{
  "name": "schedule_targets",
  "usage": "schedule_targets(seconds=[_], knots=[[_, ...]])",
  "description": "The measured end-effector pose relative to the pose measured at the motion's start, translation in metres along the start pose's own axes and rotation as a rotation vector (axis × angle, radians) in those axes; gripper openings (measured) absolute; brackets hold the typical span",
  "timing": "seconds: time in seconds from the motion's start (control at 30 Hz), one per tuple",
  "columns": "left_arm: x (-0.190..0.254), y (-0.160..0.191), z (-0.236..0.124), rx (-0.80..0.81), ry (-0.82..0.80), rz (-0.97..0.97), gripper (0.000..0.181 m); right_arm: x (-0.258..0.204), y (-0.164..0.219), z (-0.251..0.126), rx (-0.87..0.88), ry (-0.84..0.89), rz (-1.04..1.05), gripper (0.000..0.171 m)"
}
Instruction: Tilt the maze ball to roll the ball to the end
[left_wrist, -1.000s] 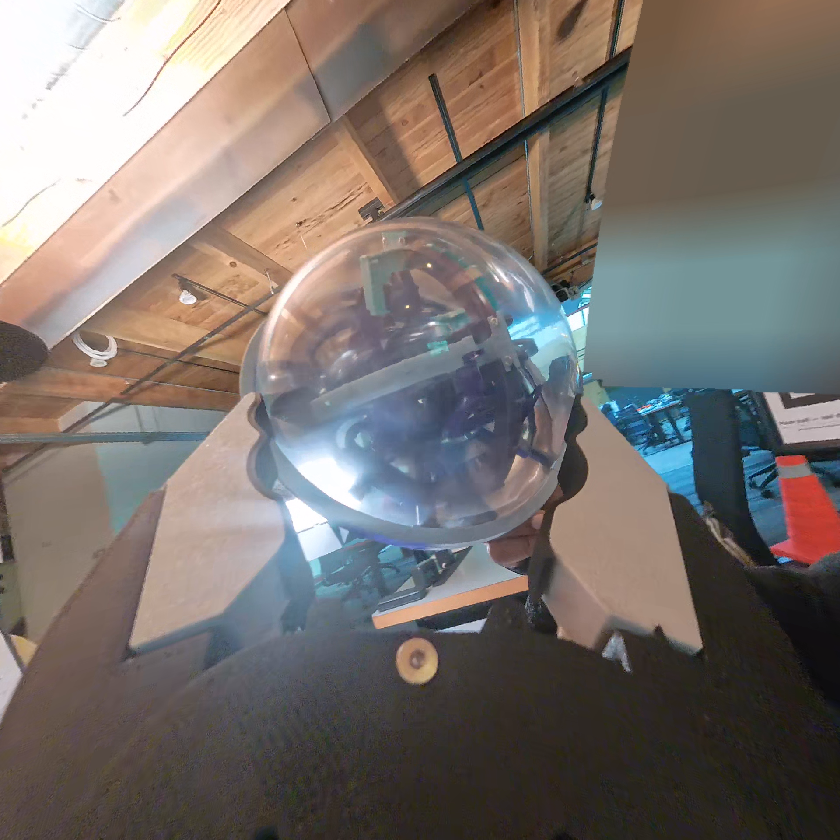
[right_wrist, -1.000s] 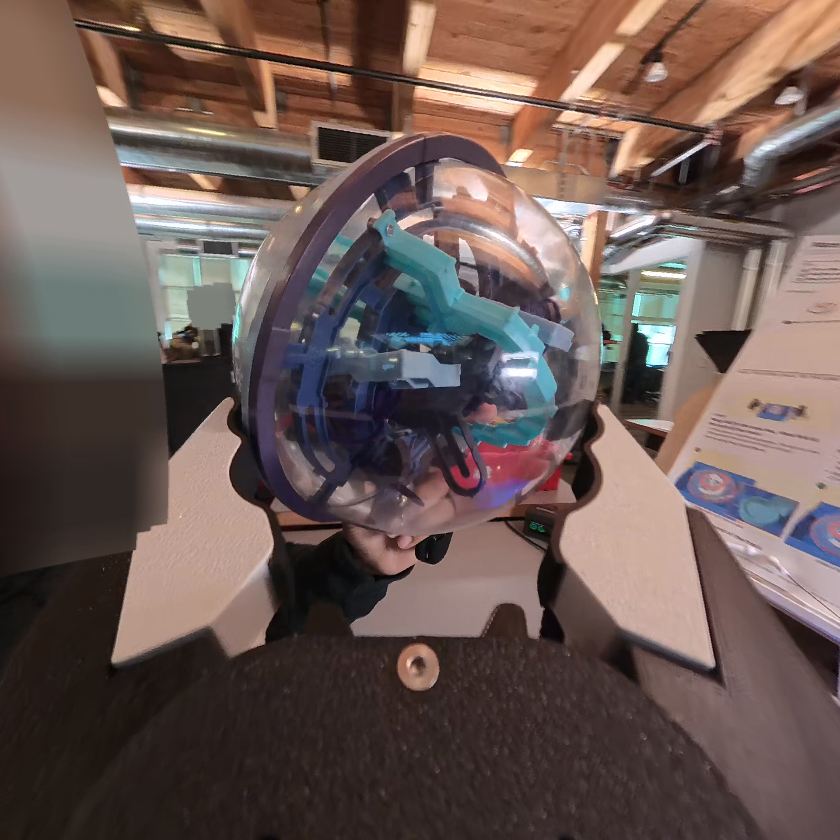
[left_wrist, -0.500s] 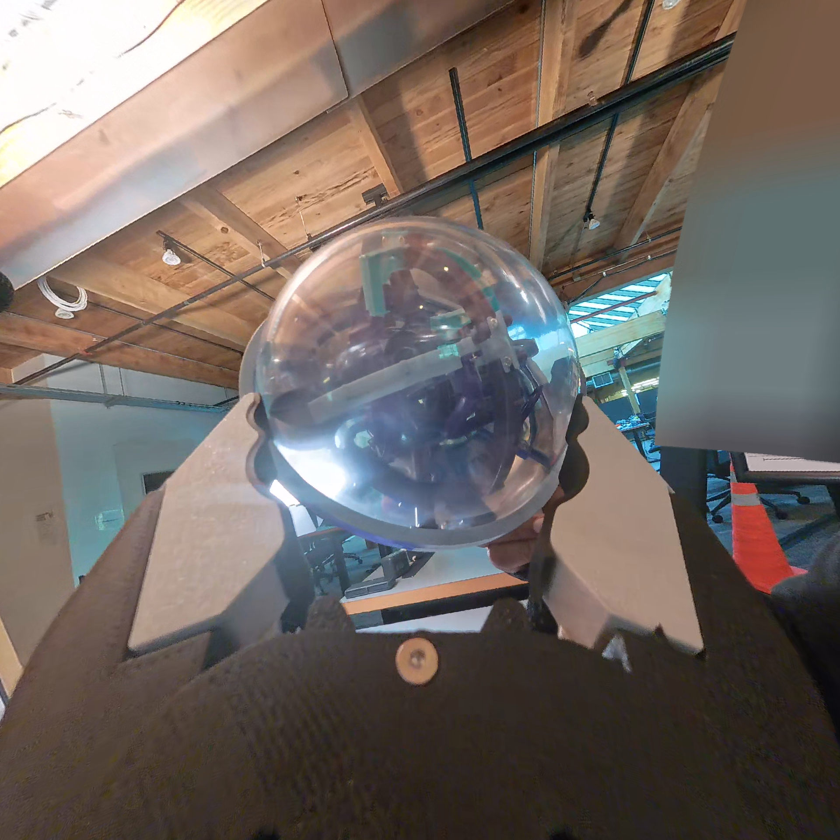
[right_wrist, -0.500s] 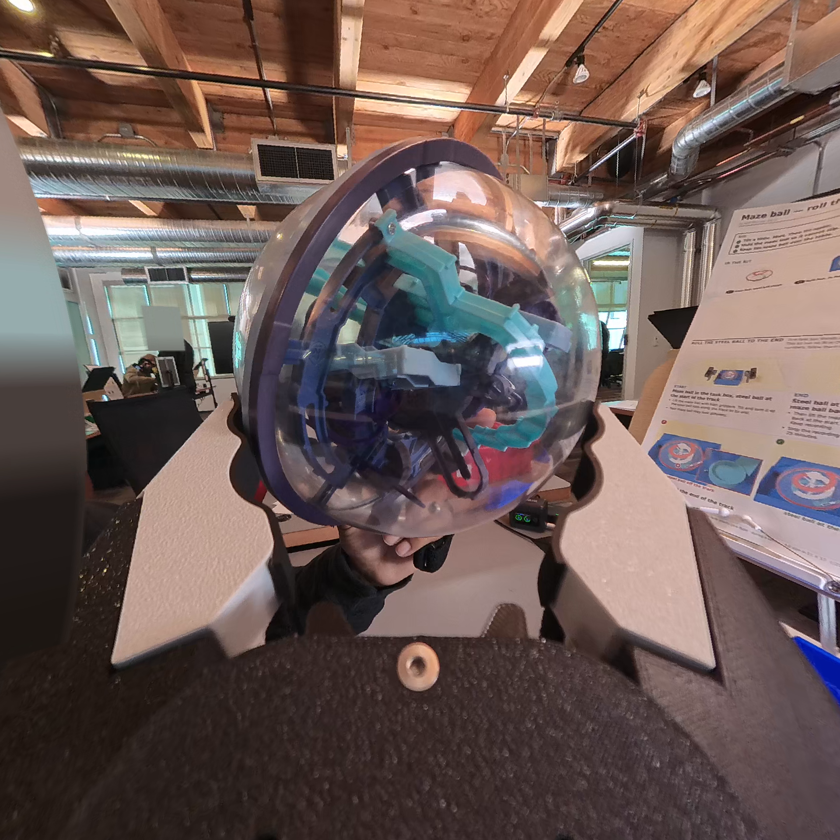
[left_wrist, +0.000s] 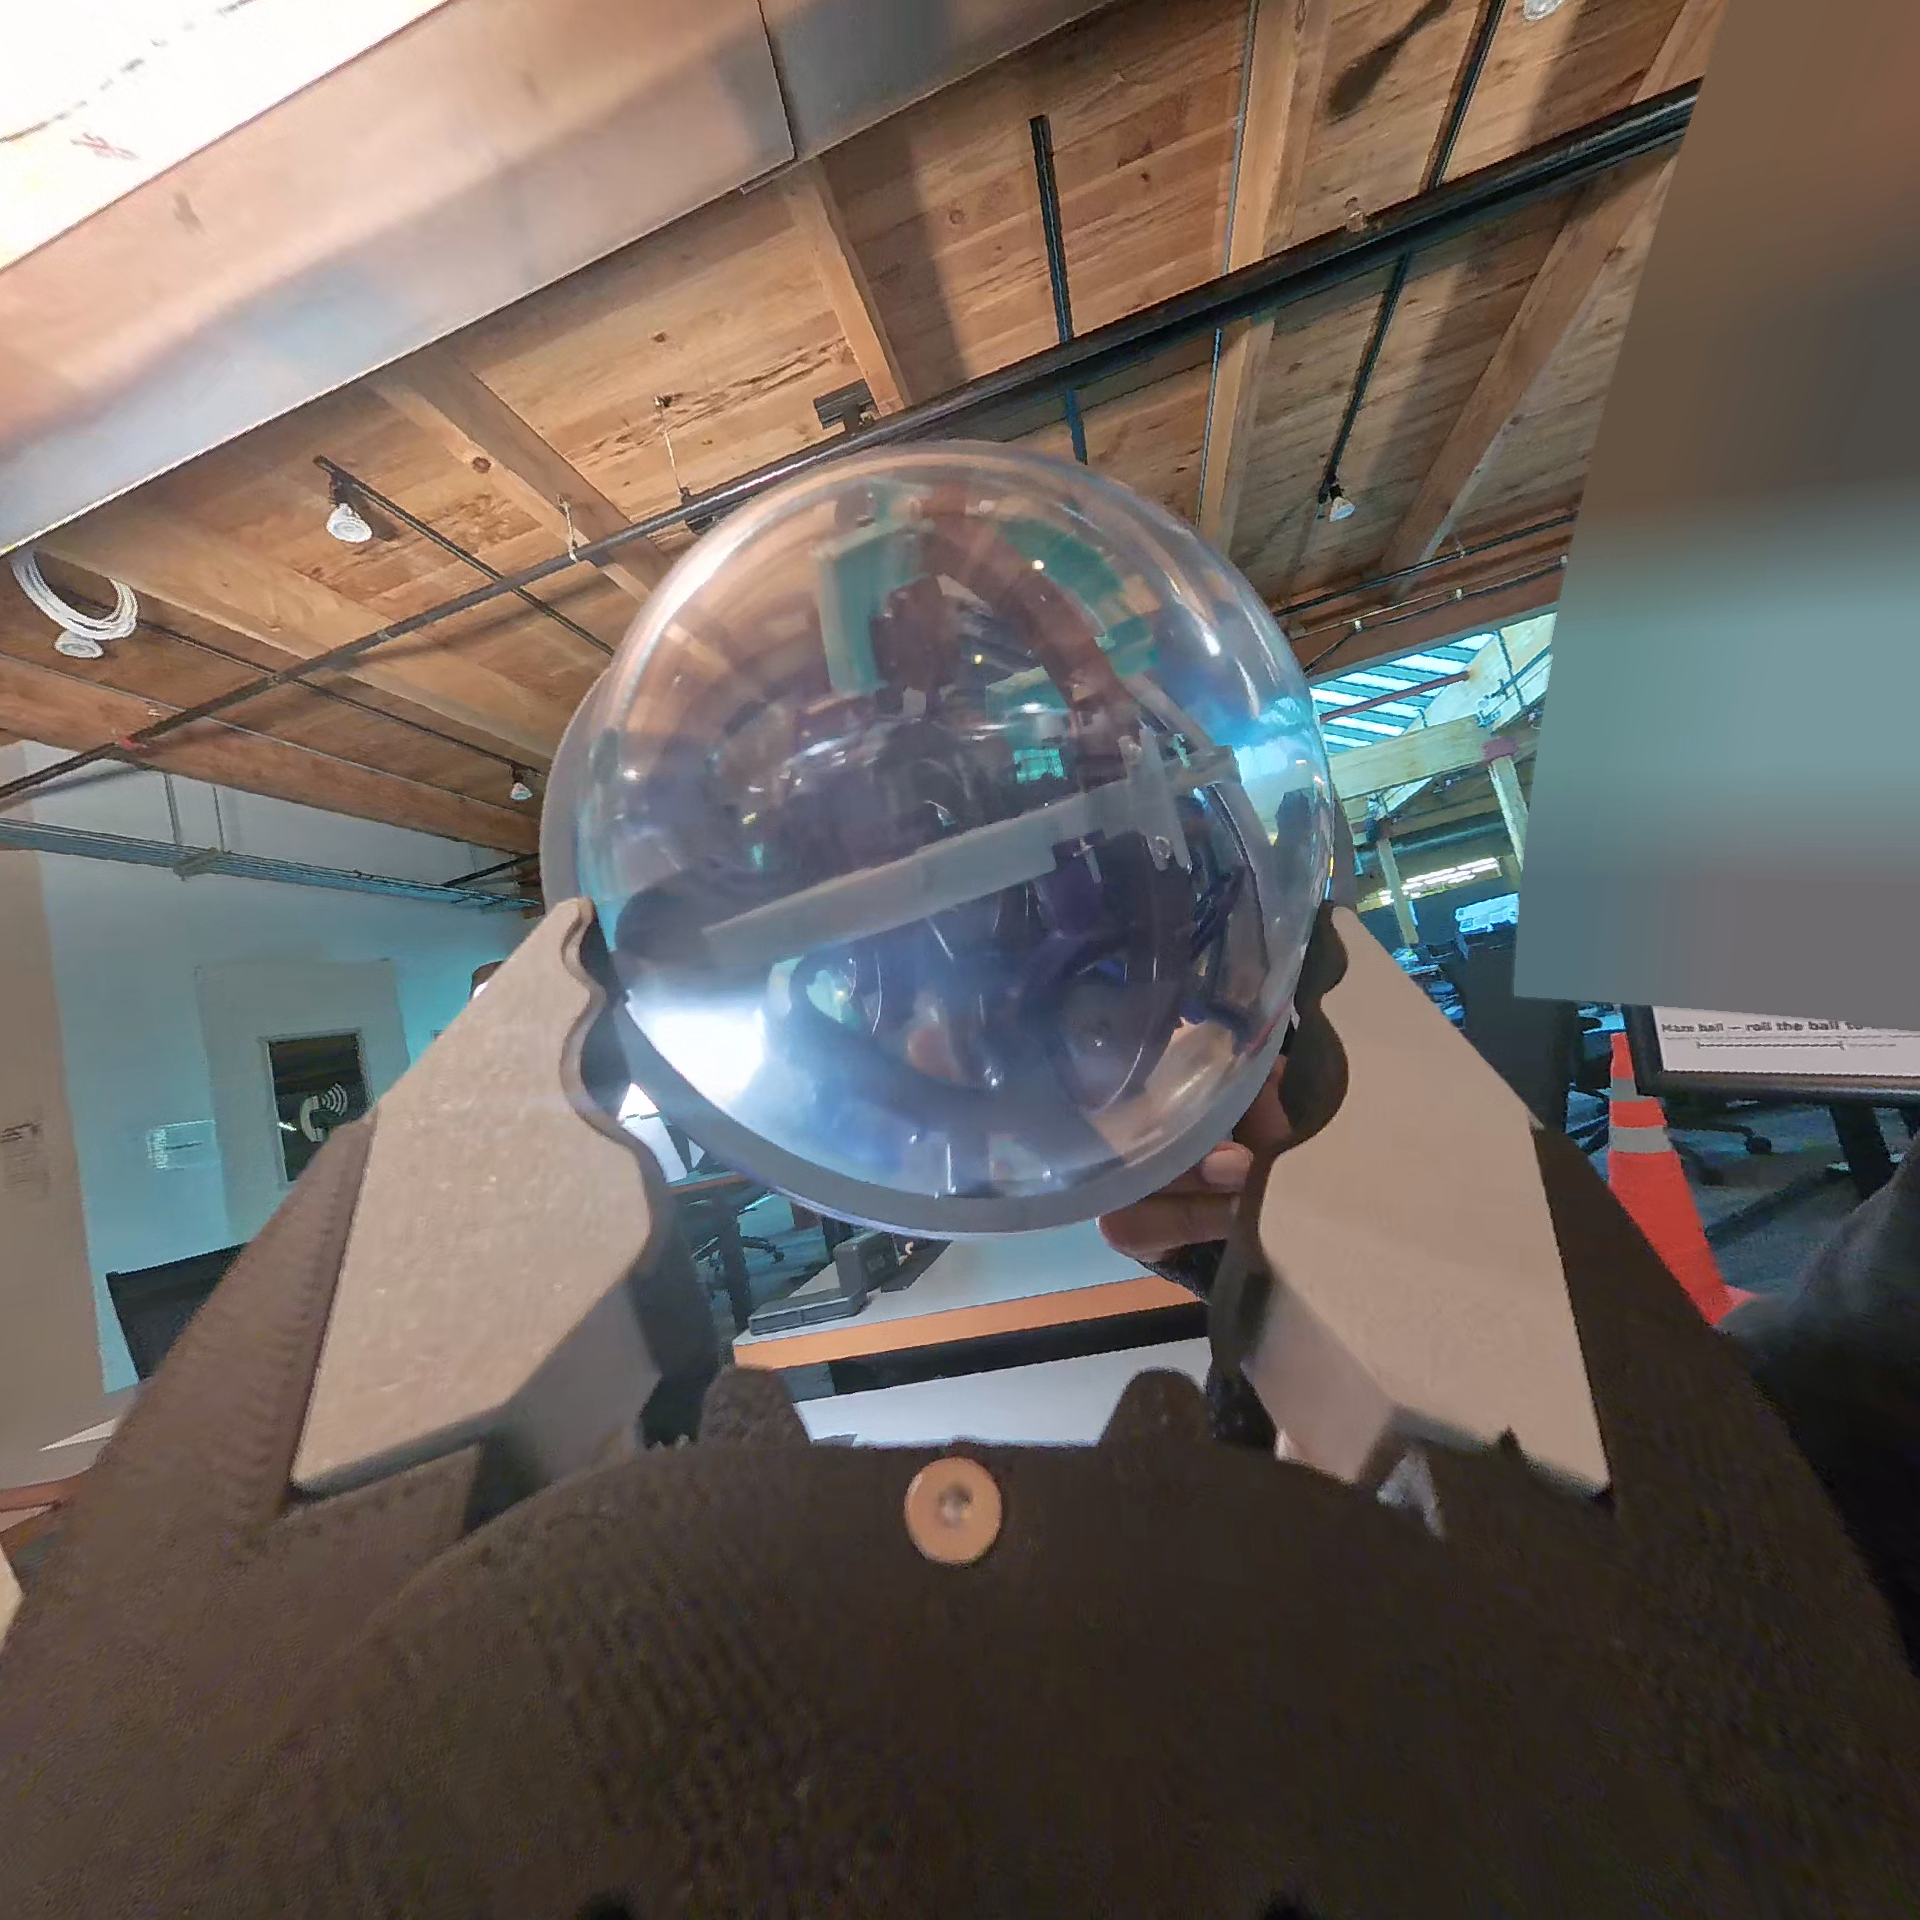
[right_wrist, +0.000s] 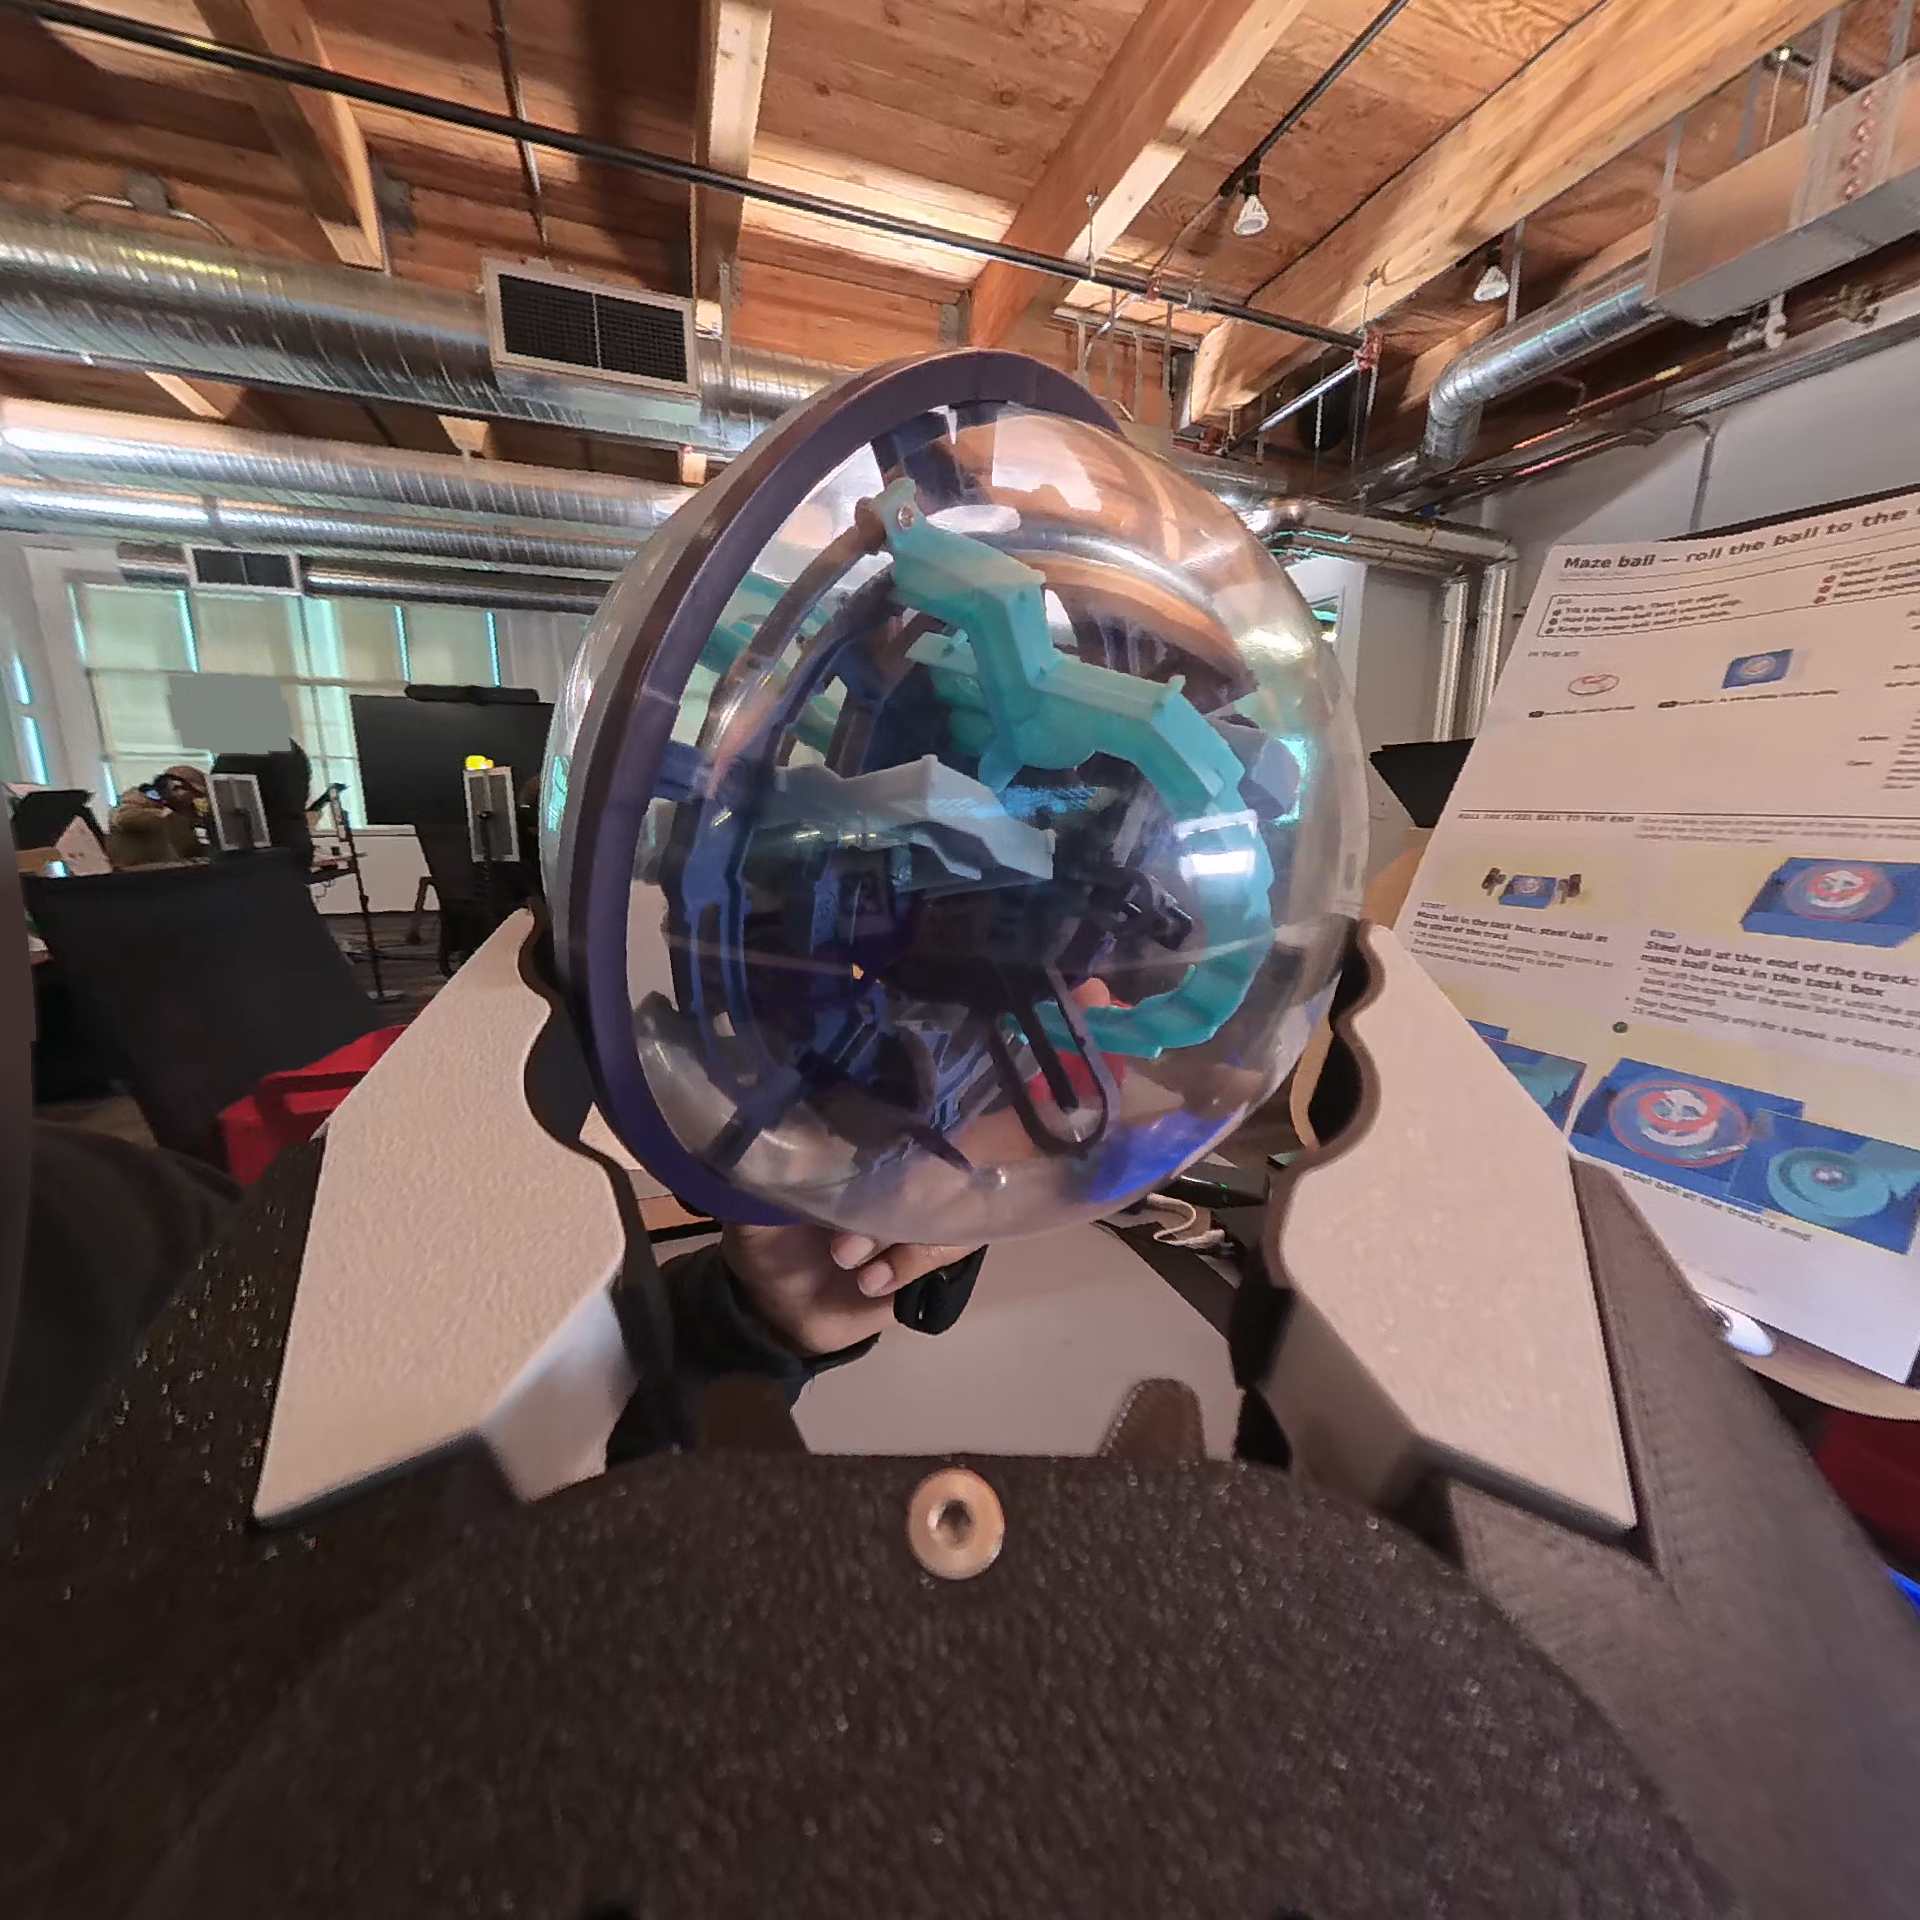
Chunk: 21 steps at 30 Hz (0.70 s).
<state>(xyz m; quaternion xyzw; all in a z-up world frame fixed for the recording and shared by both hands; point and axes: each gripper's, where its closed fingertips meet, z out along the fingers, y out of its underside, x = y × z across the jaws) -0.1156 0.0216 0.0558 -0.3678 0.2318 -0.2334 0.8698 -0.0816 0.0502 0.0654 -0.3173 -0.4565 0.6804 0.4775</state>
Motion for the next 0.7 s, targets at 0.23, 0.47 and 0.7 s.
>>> schedule_targets(seconds=[0.23, 0.47, 0.7], knots=[[0.004, 0.0, 0.003, -0.039, -0.023, 0.077, 0.128, 0.002, 0.004, -0.004, 0.02, -0.073, 0.019, 0.141], [0.018, -0.005, 0.013, -0.109, -0.117, 0.235, 0.128, 0.004, 0.011, -0.013, 0.122, -0.279, 0.209, 0.14], [0.029, -0.005, 0.017, -0.131, -0.149, 0.34, 0.126, 0.002, 0.019, -0.019, 0.194, -0.423, 0.339, 0.141]])
